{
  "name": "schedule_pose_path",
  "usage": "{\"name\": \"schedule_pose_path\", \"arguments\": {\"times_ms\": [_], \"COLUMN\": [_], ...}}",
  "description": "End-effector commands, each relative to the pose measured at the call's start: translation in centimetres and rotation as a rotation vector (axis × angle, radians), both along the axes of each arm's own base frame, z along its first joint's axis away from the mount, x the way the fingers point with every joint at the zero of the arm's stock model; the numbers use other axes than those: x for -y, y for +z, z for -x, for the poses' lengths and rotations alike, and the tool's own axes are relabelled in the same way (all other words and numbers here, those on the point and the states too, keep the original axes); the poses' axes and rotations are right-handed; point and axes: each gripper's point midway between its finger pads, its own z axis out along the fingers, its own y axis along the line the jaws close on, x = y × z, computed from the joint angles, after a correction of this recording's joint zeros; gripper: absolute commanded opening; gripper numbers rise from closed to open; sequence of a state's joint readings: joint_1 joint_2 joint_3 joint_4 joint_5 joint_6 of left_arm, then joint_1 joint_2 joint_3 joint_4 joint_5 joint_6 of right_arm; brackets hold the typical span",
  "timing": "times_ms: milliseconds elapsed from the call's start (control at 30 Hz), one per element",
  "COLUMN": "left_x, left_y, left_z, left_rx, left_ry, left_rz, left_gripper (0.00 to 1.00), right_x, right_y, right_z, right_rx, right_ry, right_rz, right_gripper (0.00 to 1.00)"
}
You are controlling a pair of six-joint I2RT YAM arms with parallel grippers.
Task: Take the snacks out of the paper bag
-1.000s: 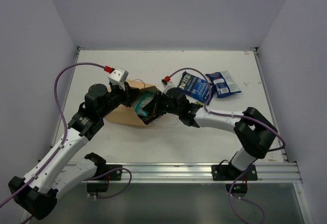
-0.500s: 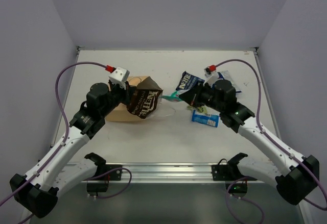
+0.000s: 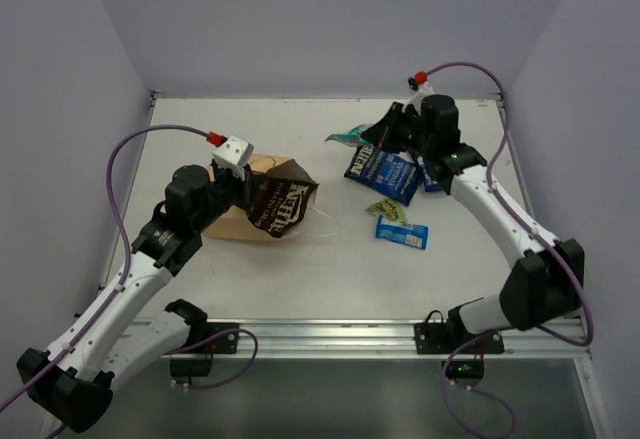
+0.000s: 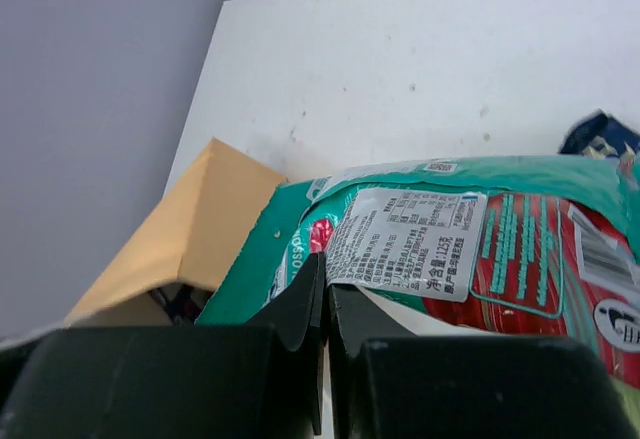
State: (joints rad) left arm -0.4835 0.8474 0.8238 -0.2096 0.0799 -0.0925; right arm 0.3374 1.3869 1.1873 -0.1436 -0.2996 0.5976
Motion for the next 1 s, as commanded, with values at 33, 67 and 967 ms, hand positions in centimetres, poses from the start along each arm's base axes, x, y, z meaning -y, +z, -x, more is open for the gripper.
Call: {"name": "schedule_pose_path", "arguments": {"times_ms": [33, 67, 967], "left_x": [0.2, 0.2, 1.8], "left_y": [0.6, 0.6, 1.2], "left_z": [0.9, 0.9, 0.5], "left_rx": [0.017, 0.012, -0.026], "left_ry": [-0.05, -0.053, -0.078], "left_rz": [-0.004, -0.001, 0.094], "left_gripper": [0.0, 0.0, 0.0], "right_x": [-4.2, -5.2, -10.6], "right_y": [4.4, 4.1, -7.2], "right_z": [-5.7, -5.9, 10.2], "right_rx": [0.191, 0.194, -0.146], "right_ry": [0.12, 0.168, 0.188], "right_rz": [-0.12, -0.153, -0.092], "right_gripper": [0.0, 0.0, 0.74]}}
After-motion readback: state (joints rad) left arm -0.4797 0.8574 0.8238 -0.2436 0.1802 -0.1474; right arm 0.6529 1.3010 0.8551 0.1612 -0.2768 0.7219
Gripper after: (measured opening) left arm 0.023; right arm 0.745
